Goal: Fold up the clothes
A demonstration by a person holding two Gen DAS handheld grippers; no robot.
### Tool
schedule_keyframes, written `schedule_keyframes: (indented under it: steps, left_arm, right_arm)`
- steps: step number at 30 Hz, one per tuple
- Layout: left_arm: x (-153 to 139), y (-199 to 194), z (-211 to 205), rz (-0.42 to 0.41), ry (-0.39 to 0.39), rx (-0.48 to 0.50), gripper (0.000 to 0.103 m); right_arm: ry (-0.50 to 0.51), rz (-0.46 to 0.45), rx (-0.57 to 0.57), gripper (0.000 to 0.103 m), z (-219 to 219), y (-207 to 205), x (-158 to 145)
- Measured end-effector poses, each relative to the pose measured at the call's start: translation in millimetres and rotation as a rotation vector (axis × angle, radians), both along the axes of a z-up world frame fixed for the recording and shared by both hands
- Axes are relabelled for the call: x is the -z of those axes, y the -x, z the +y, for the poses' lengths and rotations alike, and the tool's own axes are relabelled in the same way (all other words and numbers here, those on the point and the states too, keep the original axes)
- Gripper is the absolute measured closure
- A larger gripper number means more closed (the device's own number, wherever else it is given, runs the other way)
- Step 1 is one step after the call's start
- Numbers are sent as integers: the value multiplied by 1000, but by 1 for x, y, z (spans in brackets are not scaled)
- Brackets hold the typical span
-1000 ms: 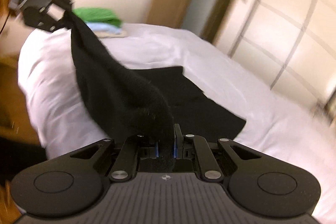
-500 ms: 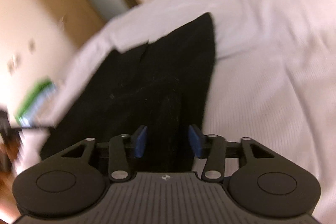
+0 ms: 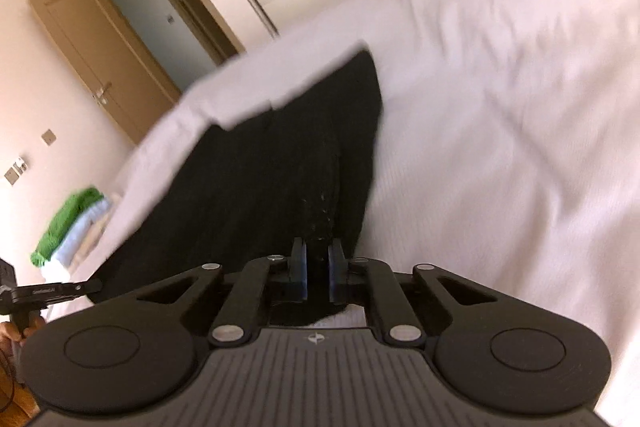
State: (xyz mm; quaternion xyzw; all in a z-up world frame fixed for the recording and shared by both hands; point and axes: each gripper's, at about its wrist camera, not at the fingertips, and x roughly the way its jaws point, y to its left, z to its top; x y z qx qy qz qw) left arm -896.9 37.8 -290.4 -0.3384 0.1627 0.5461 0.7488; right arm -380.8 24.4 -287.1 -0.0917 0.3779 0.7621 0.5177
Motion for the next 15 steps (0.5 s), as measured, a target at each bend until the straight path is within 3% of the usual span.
schedule_keyframes:
  steps: [3, 6, 8, 9, 11, 13, 15]
  left_arm:
    - [24, -8, 4, 68, 40, 5, 93]
    - [57, -15, -1, 120, 88, -3, 92]
    - [49, -14, -6, 137, 76, -10, 88]
    - [42, -13, -8, 149, 72, -10, 86]
    - [26, -10, -9, 168, 52, -6, 85]
    - [10, -10, -1, 158, 16, 5, 81]
    - [-3, -12, 11, 134, -27, 19, 70]
  right_arm:
    - [-8, -37, 8, 96, 7, -2, -11]
    - [103, -62, 43, 96, 17, -1, 29]
    - [178, -58, 70, 95, 22, -1, 61]
    - [181, -68, 80, 93, 22, -2, 60]
    - [169, -91, 99, 84, 21, -2, 49]
    - [141, -131, 116, 55, 19, -3, 34]
    - [72, -165, 120, 54, 20, -4, 20]
